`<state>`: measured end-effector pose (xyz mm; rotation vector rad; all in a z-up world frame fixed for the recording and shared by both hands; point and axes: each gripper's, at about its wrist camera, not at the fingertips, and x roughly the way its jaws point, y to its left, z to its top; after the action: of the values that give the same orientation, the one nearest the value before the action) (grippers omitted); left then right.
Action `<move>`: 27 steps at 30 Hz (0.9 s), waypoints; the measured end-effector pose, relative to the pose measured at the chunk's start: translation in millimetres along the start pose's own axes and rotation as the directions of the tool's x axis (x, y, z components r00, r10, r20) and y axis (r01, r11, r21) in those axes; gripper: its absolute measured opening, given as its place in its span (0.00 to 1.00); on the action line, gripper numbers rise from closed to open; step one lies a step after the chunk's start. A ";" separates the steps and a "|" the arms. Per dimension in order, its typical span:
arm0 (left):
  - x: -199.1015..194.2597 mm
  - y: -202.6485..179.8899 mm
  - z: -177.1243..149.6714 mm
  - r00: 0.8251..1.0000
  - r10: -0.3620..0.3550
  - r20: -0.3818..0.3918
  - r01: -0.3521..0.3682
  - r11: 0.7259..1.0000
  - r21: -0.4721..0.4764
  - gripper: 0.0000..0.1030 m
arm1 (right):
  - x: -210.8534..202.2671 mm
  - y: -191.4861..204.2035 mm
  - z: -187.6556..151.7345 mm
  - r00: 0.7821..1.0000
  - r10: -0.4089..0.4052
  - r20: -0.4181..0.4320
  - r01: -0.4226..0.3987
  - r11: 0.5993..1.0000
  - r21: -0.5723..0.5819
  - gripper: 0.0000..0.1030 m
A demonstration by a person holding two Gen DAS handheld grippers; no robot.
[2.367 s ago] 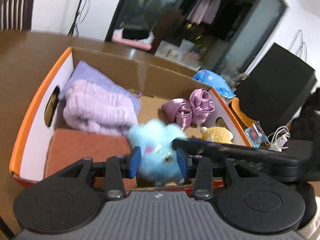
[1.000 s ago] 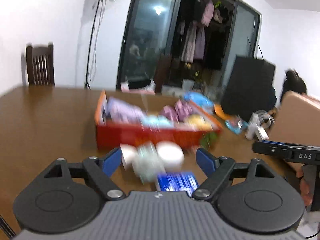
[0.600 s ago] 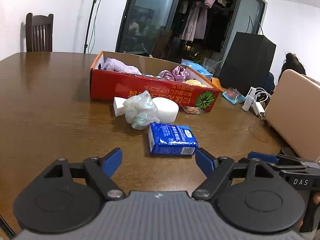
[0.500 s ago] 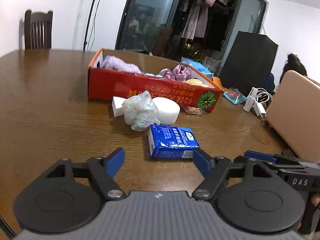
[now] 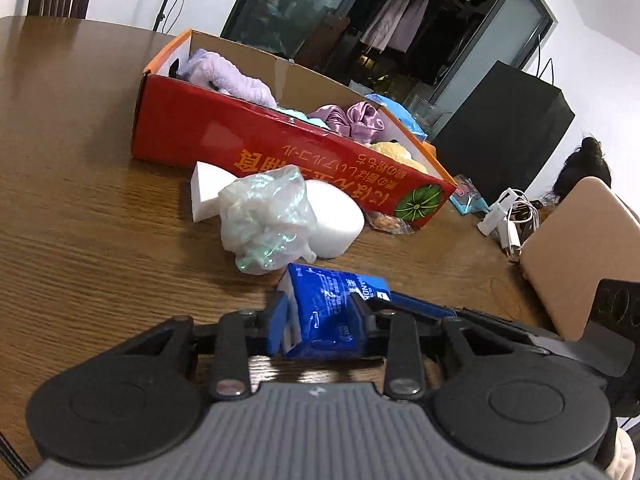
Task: Organize soft objects
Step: 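Reach both tools to the blue tissue packet and close on it, then carry the blue packet into the box and open both tools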
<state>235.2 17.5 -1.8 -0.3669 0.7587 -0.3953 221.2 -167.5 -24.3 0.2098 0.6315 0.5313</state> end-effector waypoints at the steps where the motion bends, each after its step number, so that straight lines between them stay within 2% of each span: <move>1: 0.0 0.5 -0.4 1.000 -0.003 0.001 0.003 1.000 -0.009 0.32 | 1.0 0.5 0.3 1.000 -0.002 0.001 0.002 1.000 -0.011 0.34; 5: -2.2 -4.4 -3.9 1.000 0.000 -0.001 0.000 1.000 0.001 0.32 | -0.9 -3.6 0.0 1.000 0.014 0.002 -0.014 1.000 0.010 0.32; 9: -8.4 -20.9 -10.6 0.999 -0.032 -0.008 0.032 0.999 0.031 0.32 | -17.1 -1.8 -2.7 0.999 -0.018 0.032 0.018 1.000 -0.003 0.26; 12: -16.6 -34.6 -2.9 0.997 -0.076 0.029 0.075 0.996 0.037 0.32 | -34.2 -7.8 1.5 0.997 -0.020 0.068 0.019 1.000 0.019 0.25; 14: -24.4 -52.0 12.9 0.993 -0.087 0.083 0.078 0.991 0.109 0.32 | -48.1 -7.1 14.1 0.992 -0.029 0.123 0.029 1.000 0.006 0.25; 16: -28.1 -66.3 39.4 0.986 -0.102 0.131 0.078 0.980 0.181 0.33 | -58.1 -0.3 33.9 0.981 -0.042 0.192 0.055 0.997 -0.061 0.25; 20: -10.3 -67.8 116.7 0.975 -0.135 0.176 0.094 0.971 0.220 0.33 | -51.3 -2.3 102.6 0.957 -0.041 0.287 0.089 0.984 -0.156 0.25; 23: 29.3 -46.9 177.3 0.984 -0.117 0.137 0.097 0.984 0.146 0.33 | -15.9 -22.8 159.3 0.963 -0.026 0.267 0.062 0.990 -0.124 0.25; 27: 98.2 -10.1 233.1 0.998 -0.047 0.038 0.044 0.997 0.068 0.33 | 65.6 -51.9 217.8 0.988 -0.059 0.145 0.073 0.993 -0.088 0.25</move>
<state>465.9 3.8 101.4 -0.3282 0.6977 -0.4541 419.9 -182.5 97.2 0.1368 0.4724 0.4763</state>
